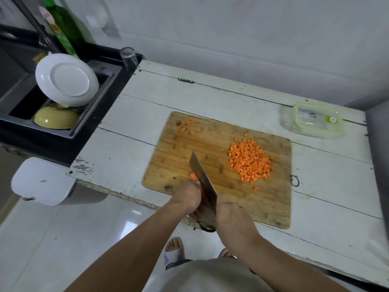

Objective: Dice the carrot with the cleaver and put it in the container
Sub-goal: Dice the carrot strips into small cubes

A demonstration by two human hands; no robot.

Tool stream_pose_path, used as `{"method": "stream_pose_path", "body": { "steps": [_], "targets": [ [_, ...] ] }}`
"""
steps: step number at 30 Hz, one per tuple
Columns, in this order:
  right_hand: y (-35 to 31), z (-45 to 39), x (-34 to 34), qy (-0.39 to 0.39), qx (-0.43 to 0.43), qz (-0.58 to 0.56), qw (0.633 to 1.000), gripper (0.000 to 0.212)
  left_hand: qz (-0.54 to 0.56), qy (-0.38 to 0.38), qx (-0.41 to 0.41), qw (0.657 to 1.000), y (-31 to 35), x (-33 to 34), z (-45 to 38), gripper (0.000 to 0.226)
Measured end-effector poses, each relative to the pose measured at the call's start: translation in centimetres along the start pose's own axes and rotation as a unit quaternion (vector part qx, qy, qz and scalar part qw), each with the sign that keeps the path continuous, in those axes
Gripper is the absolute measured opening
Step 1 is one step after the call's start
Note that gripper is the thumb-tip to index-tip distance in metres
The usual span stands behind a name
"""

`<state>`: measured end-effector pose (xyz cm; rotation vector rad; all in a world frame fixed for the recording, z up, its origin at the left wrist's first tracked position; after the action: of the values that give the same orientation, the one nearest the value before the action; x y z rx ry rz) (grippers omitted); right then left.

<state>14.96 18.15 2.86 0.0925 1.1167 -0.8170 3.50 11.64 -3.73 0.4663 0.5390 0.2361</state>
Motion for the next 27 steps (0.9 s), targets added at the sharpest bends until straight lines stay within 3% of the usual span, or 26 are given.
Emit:
{"method": "stream_pose_path", "body": {
  "steps": [6, 10, 15, 21, 27],
  "targets": [
    [-1.2, -3.2, 0.3, 0.026, 0.017, 0.003, 1.0, 0.02, 0.042, -0.003, 0.002, 0.999, 0.0, 0.0, 0.1, 0.048],
    [0.2, -2.5, -0.5, 0.062, -0.01, -0.076, 0.995, 0.016, 0.033, -0.016, -0.015, 0.999, -0.2, 0.1, 0.7, 0.054],
    [1.5, -0.3, -0.6, 0.118, -0.043, -0.053, 0.991, 0.012, 0.029, -0.026, -0.025, 0.999, -0.3, 0.4, 0.9, 0.052],
    [1.2, 0.3, 0.2, 0.113, -0.043, -0.022, 0.992, 0.009, 0.053, -0.013, -0.017, 0.998, 0.0, 0.0, 1.4, 0.033],
    [1.1, 0.2, 0.2, 0.095, -0.043, 0.011, 0.994, 0.016, 0.063, -0.003, -0.016, 0.998, -0.5, 0.4, 0.7, 0.029]
  ]
}}
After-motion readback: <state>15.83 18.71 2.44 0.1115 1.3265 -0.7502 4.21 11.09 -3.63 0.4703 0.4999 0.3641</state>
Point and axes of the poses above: each hand's wrist, its own z-axis away from the middle knuckle, its own x-axis out of the palm, y = z × x, the point moved 6 cm from there along -z, towards the middle knuckle, and after that the axes turned 4 degrees about -z, right-handed, at the moved point
